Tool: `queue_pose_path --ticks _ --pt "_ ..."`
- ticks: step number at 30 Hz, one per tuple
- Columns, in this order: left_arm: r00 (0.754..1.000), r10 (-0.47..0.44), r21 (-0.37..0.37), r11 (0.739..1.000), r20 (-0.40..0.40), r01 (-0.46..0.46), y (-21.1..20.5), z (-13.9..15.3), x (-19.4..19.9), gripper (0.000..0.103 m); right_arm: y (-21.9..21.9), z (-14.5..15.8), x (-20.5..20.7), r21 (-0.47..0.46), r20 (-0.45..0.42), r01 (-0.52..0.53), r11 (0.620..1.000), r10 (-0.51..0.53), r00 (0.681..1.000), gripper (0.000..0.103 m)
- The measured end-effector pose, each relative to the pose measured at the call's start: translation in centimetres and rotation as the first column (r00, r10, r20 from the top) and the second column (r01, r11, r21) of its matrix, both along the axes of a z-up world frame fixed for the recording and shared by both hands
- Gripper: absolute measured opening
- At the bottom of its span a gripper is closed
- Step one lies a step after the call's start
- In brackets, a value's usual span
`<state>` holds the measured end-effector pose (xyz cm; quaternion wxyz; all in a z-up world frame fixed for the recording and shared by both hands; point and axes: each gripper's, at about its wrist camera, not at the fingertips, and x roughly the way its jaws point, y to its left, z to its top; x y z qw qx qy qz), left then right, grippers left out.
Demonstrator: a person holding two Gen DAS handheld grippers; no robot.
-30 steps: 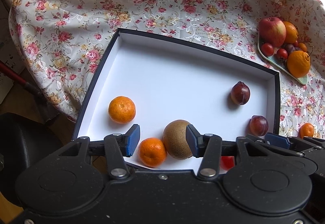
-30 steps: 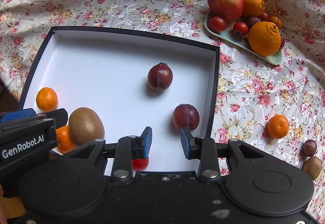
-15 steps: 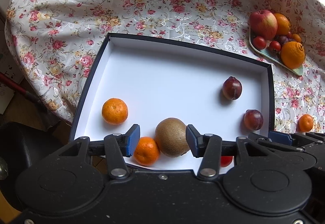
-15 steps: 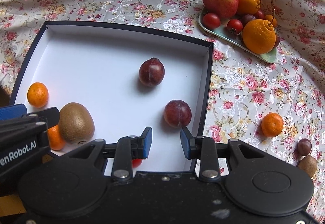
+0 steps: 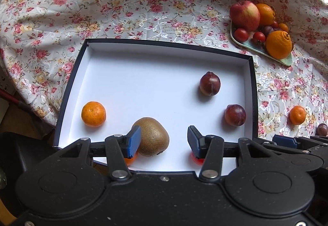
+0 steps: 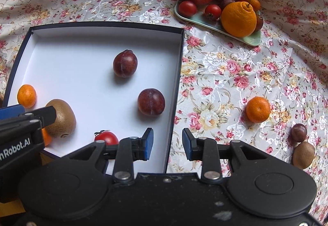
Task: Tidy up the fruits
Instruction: 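Lower the red tomato into the box and open the right gripper, then move both grippers back toward the remaining kiwi and plum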
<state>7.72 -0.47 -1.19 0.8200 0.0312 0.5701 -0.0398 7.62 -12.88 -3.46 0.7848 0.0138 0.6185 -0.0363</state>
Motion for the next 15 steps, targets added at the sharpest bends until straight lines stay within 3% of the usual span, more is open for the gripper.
queue_pose_path --ticks 15 --pt "0.998 -0.062 -0.027 0.998 0.000 0.062 -3.6 0.0 -0.7 0.056 -3.9 0.3 -1.8 0.023 -0.028 0.069 0.997 -0.068 0.997 0.034"
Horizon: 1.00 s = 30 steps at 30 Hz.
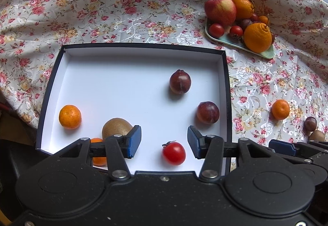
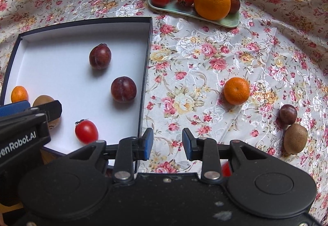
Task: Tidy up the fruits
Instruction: 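Move both grippers back toward the remaining kiwi and plum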
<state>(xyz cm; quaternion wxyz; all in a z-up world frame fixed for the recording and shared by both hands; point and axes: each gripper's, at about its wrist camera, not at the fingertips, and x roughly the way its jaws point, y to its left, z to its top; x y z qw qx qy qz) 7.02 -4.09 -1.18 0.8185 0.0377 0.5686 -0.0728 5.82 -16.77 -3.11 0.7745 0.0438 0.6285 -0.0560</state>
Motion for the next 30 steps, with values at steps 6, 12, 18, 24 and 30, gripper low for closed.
queue_pose_path --ticks 6,12,18,24,30 --pt "1.000 -0.029 -0.011 1.000 -0.004 0.029 -1.8 0.0 -0.3 0.056 -1.0 1.0 -1.1 -0.001 0.026 0.005 1.000 -0.005 1.000 0.034" --pt "0.998 -0.062 -0.019 0.998 -0.008 0.062 -3.8 -0.1 -0.7 0.056 -2.8 1.6 -2.1 0.007 0.032 0.028 1.000 -0.029 0.999 0.034" --pt "0.994 -0.105 -0.021 0.994 -0.010 0.105 -6.1 -0.4 -1.5 0.056 -5.9 2.3 -3.3 0.040 0.037 0.087 0.995 -0.089 0.995 0.034" --pt "0.988 -0.152 -0.035 0.988 -0.015 0.151 -8.7 -0.6 -2.3 0.056 -10.4 2.9 -4.6 0.060 0.042 0.193 0.979 -0.196 0.980 0.034" --pt "0.978 -0.207 -0.051 0.977 -0.005 0.206 -11.0 -0.5 -3.3 0.056 -14.9 3.2 -5.7 0.079 0.031 0.306 0.949 -0.309 0.950 0.034"
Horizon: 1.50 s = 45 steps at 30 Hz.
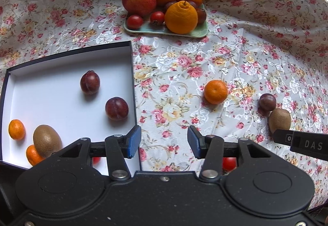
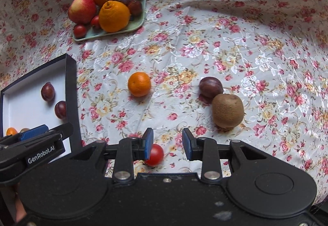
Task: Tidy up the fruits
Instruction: 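Move both grippers back toward the remaining kiwi and plum, then close the left gripper on the second brown kiwi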
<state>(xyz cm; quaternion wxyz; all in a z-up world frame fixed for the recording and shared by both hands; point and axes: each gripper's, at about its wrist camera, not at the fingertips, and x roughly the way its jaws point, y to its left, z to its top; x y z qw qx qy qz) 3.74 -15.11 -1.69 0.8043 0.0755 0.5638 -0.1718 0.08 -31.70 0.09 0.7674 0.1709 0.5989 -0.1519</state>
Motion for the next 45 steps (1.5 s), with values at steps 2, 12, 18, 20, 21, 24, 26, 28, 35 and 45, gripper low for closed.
queue_pose_path --ticks 2,12,18,20,21,24,26,28,35,45 --pt "1.000 -0.014 -0.011 1.000 0.007 0.014 -0.5 0.2 -0.2 0.056 -1.1 0.1 -0.4 -0.002 -0.002 0.026 1.000 -0.026 1.000 0.034" --pt "0.990 0.122 -0.108 0.986 -0.072 -0.129 -0.2 -0.2 0.7 0.056 -5.2 0.3 -2.8 0.007 -0.017 0.115 0.993 -0.115 0.993 0.034" --pt "0.996 0.086 -0.057 0.995 -0.020 -0.087 -2.2 0.4 1.1 0.054 -6.5 0.5 -3.9 0.035 -0.018 0.126 0.991 -0.125 0.992 0.034" --pt "0.998 0.062 -0.048 0.997 -0.019 -0.063 -3.5 0.4 1.4 0.054 -7.1 0.8 -4.4 0.053 -0.005 0.137 0.989 -0.137 0.991 0.034" --pt "0.998 0.053 -0.049 0.997 -0.023 -0.054 -4.0 0.3 1.4 0.054 -7.3 0.9 -4.6 0.056 0.000 0.147 0.987 -0.148 0.989 0.034" --pt "0.999 -0.002 -0.052 0.999 -0.049 -0.001 -6.2 -0.3 1.9 0.054 -8.4 1.4 -5.2 0.059 0.012 0.183 0.981 -0.184 0.983 0.034" --pt "0.998 -0.031 -0.042 0.999 -0.057 0.028 -7.5 -0.7 2.2 0.054 -9.2 1.2 -5.4 0.070 0.008 0.213 0.975 -0.214 0.977 0.034" --pt "0.997 -0.062 -0.033 0.998 -0.052 0.060 -8.6 -1.0 2.2 0.054 -9.7 0.9 -5.4 0.081 -0.002 0.235 0.969 -0.235 0.972 0.034" --pt "0.984 -0.158 -0.107 0.983 -0.080 0.149 -12.0 -1.7 0.6 0.054 -10.6 -0.3 -5.4 0.131 -0.043 0.267 0.955 -0.263 0.964 0.034" --pt "0.965 -0.235 -0.188 0.959 -0.115 0.212 -16.5 -2.5 -2.0 0.054 -13.5 1.2 -7.3 0.043 -0.009 0.390 0.920 -0.390 0.921 0.034"
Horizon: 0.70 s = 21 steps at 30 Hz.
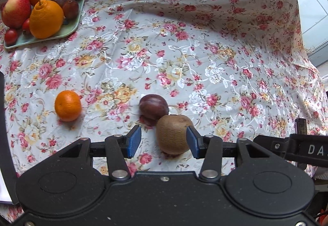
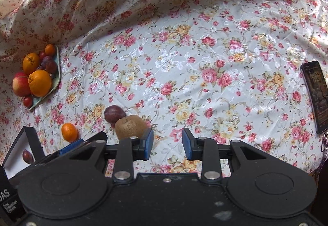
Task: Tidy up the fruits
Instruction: 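Close the left gripper on the second brown kiwi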
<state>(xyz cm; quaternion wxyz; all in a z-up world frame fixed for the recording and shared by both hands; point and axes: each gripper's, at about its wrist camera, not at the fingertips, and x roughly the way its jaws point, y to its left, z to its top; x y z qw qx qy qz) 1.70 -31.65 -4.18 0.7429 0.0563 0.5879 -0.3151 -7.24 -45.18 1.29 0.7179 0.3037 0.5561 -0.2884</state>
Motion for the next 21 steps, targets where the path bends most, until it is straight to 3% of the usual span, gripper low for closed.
queue_pose_path --ticks 17,21 --pt "0.998 0.047 0.122 0.992 -0.036 -0.042 -4.1 -3.8 -1.3 0.057 -1.5 -1.1 -2.3 -0.008 -0.027 0.004 1.000 -0.004 1.000 0.034" --pt "0.995 0.089 0.106 0.991 -0.043 -0.084 -3.4 -3.5 -1.1 0.056 -1.7 -1.4 -2.5 -0.011 -0.036 0.004 1.000 -0.004 0.999 0.034"
